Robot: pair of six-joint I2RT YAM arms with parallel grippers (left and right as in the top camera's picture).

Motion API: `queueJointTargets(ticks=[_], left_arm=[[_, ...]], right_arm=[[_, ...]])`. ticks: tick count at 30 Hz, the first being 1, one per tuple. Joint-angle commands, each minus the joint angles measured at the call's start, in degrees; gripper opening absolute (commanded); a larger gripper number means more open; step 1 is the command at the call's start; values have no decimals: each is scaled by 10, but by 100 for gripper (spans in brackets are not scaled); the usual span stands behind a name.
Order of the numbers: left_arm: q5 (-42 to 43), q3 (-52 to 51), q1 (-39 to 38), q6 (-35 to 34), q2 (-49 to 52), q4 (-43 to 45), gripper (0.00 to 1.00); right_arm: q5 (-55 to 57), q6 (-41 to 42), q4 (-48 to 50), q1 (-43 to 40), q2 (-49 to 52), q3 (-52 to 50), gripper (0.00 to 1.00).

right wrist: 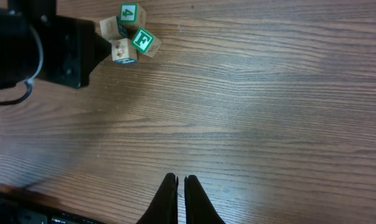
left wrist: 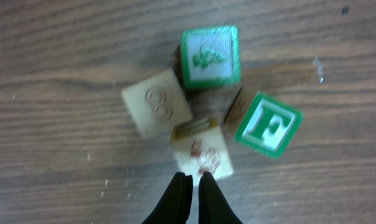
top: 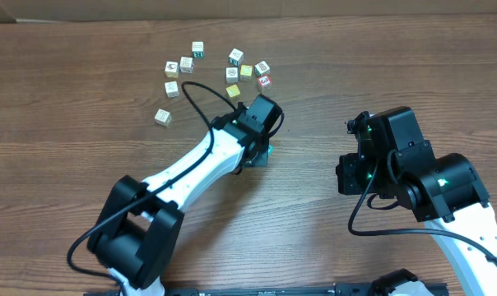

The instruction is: Form a circle

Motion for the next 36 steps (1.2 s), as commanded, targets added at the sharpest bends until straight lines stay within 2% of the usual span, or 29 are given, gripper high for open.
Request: queueJointTargets(ticks=[1,36], left_arm=[[-1,54,0,3,26,-9,4],[-1,67,3,-9,73,19,4]], right_arm=[[5,2,4,-3,-11,14,4],[6,2,4,-3,-11,14,4]])
